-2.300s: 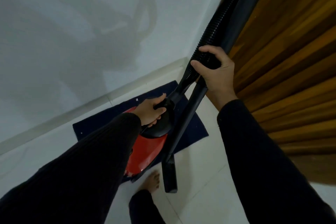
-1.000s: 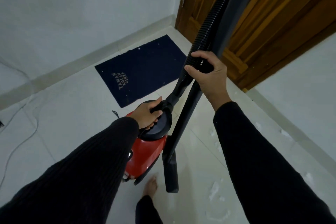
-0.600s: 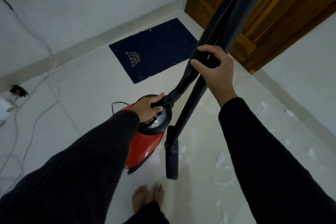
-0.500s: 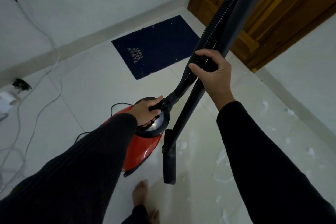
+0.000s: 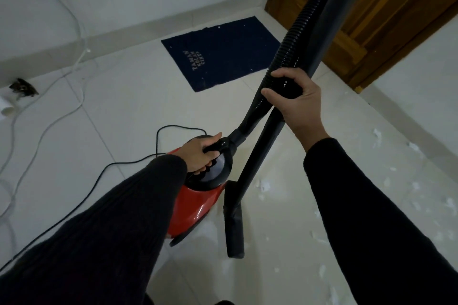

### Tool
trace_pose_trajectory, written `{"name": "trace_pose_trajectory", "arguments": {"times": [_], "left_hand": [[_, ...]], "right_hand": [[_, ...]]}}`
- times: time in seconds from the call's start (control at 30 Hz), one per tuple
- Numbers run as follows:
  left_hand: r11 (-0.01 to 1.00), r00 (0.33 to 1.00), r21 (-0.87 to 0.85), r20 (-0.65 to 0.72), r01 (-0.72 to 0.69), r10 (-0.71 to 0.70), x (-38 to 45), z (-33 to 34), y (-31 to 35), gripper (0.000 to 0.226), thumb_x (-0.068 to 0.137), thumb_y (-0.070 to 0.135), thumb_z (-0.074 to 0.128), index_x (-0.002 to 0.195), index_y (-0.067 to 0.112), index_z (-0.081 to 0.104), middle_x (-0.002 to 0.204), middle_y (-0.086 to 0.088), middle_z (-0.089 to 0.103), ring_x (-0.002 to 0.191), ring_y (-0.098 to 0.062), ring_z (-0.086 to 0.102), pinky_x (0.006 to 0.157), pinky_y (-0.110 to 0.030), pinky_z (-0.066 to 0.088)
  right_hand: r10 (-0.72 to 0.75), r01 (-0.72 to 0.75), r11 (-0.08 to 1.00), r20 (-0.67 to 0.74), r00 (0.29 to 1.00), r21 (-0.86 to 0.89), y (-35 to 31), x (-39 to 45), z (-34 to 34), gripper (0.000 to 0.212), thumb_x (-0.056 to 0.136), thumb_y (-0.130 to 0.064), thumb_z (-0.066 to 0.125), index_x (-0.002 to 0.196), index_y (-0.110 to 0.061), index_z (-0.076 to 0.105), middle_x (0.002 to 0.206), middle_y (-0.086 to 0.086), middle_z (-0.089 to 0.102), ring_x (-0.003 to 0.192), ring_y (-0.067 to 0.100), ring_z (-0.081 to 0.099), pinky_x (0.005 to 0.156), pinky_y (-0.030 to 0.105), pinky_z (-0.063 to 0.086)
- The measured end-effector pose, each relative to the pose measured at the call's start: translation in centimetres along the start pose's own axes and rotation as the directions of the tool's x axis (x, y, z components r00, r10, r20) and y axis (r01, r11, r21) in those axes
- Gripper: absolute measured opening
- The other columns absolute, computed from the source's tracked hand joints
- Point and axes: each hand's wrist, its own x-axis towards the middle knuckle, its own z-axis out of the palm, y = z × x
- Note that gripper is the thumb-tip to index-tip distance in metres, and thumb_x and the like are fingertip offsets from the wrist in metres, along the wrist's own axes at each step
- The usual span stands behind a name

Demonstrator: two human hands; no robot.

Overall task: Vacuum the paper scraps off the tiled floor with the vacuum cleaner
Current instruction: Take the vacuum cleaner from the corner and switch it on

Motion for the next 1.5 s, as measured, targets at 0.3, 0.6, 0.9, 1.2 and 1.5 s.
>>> {"name": "trace_pose_trajectory", "arguments": {"times": [0.3,0.6,0.9,1.2,1.5], "left_hand": [[0.986,0.986,0.003,-0.006,-0.166,0.166,5.3,4.1,-9.9,0.056,0.098,0.013,0.048,0.146,0.037,0.031,0.069,-0.003,0.052,0.053,-0.012,0.044,0.046,-0.023,0.043],[0.967,0.967,0.052,0.047,-0.251,0.249,7.9,7.6,-17.3,0.056,0.097,0.016,0.05,0.145,0.039,0.032,0.071,-0.001,0.054,0.054,-0.011,0.047,0.047,-0.021,0.044],[0.955,0.956,0.055,0.054,-0.292,0.289,8.7,7.7,-19.4,0.052,0.095,0.023,0.053,0.141,0.042,0.04,0.075,0.004,0.062,0.056,-0.008,0.053,0.052,-0.02,0.046],[0.951,0.948,-0.012,0.086,-0.308,0.308,8.9,7.4,-20.2,0.05,0.094,0.022,0.055,0.14,0.038,0.042,0.075,0.005,0.062,0.054,-0.008,0.05,0.049,-0.017,0.044],[0.938,0.936,0.054,0.096,-0.344,0.338,8.8,6.4,-20.4,0.051,0.09,0.026,0.063,0.138,0.032,0.047,0.087,0.004,0.067,0.071,-0.01,0.06,0.075,-0.021,0.049]], "right_hand": [[-0.177,0.181,0.971,0.036,0.984,-0.16,6.7,-5.9,2.9,0.032,0.073,-0.011,0.079,0.092,-0.034,0.067,0.104,0.006,0.069,0.105,0.029,0.063,0.094,0.036,0.054],[-0.229,0.233,0.932,0.047,0.972,-0.278,10.6,-11.5,4.0,0.026,0.073,-0.022,0.077,0.092,-0.036,0.066,0.109,0.014,0.066,0.103,0.026,0.063,0.088,0.027,0.055],[-0.209,0.225,0.909,0.081,0.974,-0.351,11.5,-12.3,6.8,0.025,0.074,-0.02,0.078,0.092,-0.032,0.068,0.11,0.013,0.064,0.099,0.021,0.062,0.081,0.016,0.052],[-0.215,0.223,0.893,0.065,0.974,-0.39,11.7,-12.6,7.8,0.031,0.076,-0.01,0.079,0.094,-0.032,0.066,0.107,0.001,0.061,0.089,-0.001,0.06,0.076,0.014,0.052],[-0.24,0.245,0.888,0.061,0.969,-0.389,12.0,-12.4,8.2,0.031,0.076,-0.014,0.078,0.094,-0.036,0.065,0.111,0.01,0.064,0.095,0.015,0.063,0.08,0.019,0.055]]}}
